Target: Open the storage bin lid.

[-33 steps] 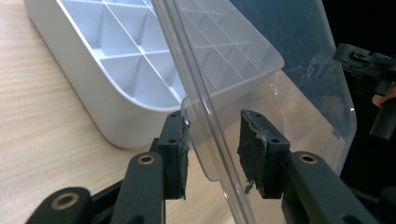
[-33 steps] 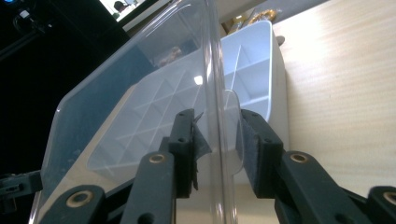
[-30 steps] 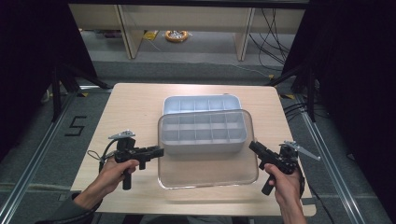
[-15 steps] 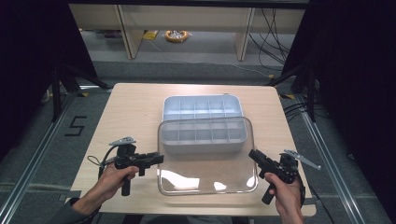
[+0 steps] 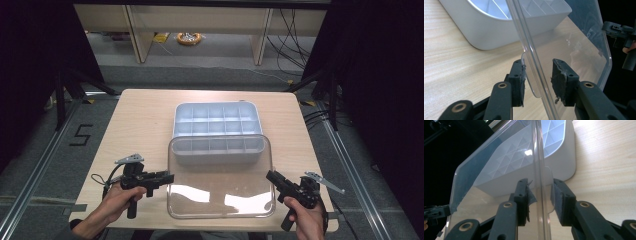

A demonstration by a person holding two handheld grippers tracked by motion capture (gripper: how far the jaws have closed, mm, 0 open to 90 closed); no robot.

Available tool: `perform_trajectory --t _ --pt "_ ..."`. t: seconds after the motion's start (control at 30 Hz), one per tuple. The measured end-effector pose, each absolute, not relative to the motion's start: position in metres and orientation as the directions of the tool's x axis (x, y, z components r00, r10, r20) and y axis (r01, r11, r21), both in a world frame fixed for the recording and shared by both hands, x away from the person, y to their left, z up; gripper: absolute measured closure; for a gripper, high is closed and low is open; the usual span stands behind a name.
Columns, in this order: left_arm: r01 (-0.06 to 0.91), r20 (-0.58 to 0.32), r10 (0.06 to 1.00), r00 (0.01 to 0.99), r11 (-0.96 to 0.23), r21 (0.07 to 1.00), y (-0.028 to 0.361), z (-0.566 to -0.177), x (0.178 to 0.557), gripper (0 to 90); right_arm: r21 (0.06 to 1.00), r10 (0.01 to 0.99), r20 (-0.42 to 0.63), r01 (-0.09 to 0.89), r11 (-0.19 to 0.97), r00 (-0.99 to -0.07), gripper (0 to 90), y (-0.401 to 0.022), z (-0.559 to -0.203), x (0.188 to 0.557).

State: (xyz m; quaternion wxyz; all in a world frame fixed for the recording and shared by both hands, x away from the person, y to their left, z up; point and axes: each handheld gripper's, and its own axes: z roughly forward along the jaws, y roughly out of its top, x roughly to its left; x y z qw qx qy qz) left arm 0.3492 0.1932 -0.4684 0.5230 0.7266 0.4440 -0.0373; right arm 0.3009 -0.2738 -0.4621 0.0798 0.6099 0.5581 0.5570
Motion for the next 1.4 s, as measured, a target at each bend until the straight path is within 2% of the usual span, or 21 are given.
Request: perform_trajectory --t 0.33,0.43,0.7,0.83,0.87,0.97,1.03,1.17,1.4 --pt "0.69 -0.521 0.6 0.607 -0.072 0.72 0.193 -0.473 0.344 61.8 0.733 0.769 0.581 0.582 -0.352 -0.267 67.6 -0.276 -0.467 0.294" --pt "0.695 -0.525 0.598 0.605 -0.075 0.715 0.193 -0.474 0.342 61.5 0.71 0.774 0.59 0.603 -0.363 -0.229 67.3 -0.274 -0.467 0.288" --pt "0.696 -0.529 0.592 0.609 -0.077 0.714 0.193 -0.476 0.337 61.6 0.726 0.766 0.587 0.589 -0.356 -0.26 67.1 -0.275 -0.47 0.282" --pt "0.702 -0.534 0.592 0.604 -0.079 0.707 0.192 -0.479 0.334 61.6 0.719 0.778 0.581 0.599 -0.352 -0.239 67.1 -0.276 -0.472 0.277" --pt "0.705 -0.536 0.592 0.601 -0.077 0.705 0.192 -0.479 0.333 61.6 0.692 0.771 0.601 0.62 -0.369 -0.211 67.1 -0.274 -0.469 0.274" --pt "0.707 -0.537 0.591 0.602 -0.083 0.702 0.192 -0.481 0.332 61.6 0.725 0.773 0.581 0.594 -0.349 -0.256 67.0 -0.276 -0.476 0.274" --pt "0.707 -0.536 0.589 0.605 -0.088 0.701 0.192 -0.482 0.331 61.6 0.695 0.769 0.6 0.621 -0.363 -0.222 66.9 -0.275 -0.473 0.27" --pt "0.711 -0.538 0.585 0.607 -0.098 0.696 0.191 -0.484 0.329 61.5 0.717 0.792 0.568 0.607 -0.343 -0.224 66.8 -0.277 -0.479 0.268" --pt "0.718 -0.536 0.59 0.603 -0.109 0.688 0.189 -0.487 0.326 61.6 0.701 0.768 0.598 0.615 -0.362 -0.23 66.4 -0.277 -0.481 0.265"
